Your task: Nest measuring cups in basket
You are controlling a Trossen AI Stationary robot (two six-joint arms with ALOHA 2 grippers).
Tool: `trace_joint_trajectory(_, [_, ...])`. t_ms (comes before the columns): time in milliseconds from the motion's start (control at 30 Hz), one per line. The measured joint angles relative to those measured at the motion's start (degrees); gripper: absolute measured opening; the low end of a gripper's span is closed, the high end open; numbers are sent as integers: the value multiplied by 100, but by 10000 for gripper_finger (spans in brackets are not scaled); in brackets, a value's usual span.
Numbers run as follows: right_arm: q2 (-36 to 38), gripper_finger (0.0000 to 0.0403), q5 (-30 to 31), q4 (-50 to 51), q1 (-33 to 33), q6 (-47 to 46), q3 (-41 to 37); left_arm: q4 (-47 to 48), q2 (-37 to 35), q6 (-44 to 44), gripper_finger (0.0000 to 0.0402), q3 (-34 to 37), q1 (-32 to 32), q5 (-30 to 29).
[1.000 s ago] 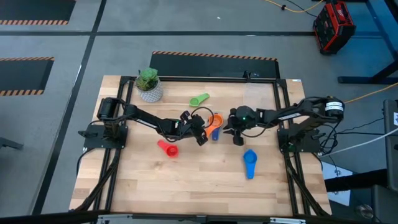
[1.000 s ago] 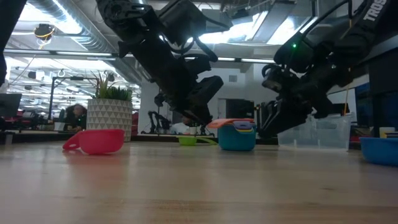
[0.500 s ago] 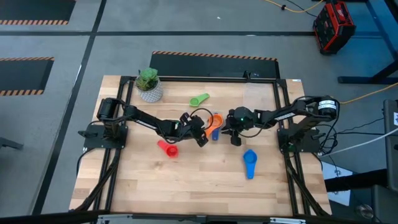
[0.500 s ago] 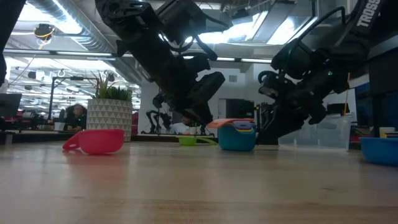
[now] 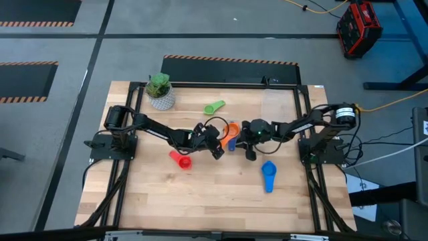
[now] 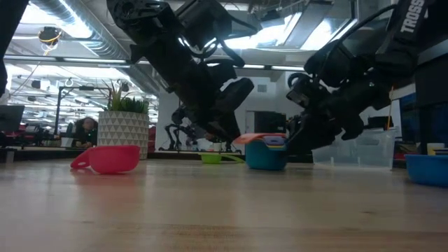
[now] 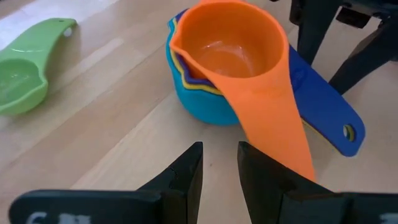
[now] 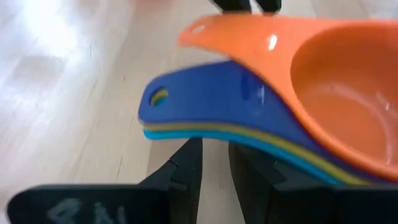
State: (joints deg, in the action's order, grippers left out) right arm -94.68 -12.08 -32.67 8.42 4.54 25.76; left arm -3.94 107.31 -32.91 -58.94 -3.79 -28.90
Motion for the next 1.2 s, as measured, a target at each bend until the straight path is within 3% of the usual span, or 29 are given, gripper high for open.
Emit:
trace_joint_trajectory(833, [-178,84,2,-393,-6,5,2,-696,0,35,94,0,-37,307])
trace_joint_trajectory(1067, [-178,84,2,-390,-6,13,2,-776,-27,266,94,-2,-36,-441])
trace_joint_trajectory(1200, [-178,84,2,-390,-6,15,2,-749,-135,642,94,-2,-35,-552])
